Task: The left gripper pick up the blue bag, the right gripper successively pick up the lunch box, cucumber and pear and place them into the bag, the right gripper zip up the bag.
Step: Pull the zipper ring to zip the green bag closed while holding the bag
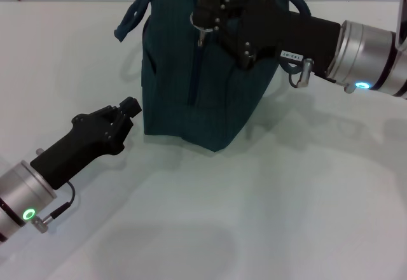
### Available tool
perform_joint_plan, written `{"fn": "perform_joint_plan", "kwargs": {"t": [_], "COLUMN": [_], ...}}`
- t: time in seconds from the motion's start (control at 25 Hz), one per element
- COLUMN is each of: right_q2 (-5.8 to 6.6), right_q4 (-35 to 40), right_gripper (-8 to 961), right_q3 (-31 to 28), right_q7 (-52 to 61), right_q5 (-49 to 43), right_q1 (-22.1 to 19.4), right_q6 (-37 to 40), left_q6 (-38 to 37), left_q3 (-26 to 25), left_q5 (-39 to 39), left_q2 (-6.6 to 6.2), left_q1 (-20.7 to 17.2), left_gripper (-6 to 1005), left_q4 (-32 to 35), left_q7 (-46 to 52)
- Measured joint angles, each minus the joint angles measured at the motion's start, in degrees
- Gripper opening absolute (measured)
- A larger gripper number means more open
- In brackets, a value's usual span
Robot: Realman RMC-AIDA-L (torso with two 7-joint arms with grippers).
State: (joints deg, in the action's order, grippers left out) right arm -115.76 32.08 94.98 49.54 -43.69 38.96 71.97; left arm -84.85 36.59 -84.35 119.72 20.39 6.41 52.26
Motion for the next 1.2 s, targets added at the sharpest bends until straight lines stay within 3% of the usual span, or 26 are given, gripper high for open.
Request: {"fn": "perform_joint_plan", "kwargs": {"t": [0.56,0.72,1.2], "right_q2": [-0.12,-0.20,-0.34], "right_q4": [0.1,0.3,0.4], "right_gripper": [17,17,17], "right_q3": [0.0,0.2,0.4], "right_q7": [0.3,0.4,0.6], "right_q5": [-0.3,-0.3,-0.1], "right_q1": [0.1,0.4,-0.1], "right_q6": [0.1,0.3,1.4], "left_q6": [-2.4,-2.1,3.7], "left_q3": [2.4,4.7,4.3], "left_q5": [-2.9,-3.7,-3.2], "left_q2": [-0.46,-0.41,-0.13], "left_q1": [0.0,0.6,0.8], "left_gripper": [149,296,805], "left_q4": [1.9,3.0,3.0], "left_q7": [4.2,5.7,5.7]}}
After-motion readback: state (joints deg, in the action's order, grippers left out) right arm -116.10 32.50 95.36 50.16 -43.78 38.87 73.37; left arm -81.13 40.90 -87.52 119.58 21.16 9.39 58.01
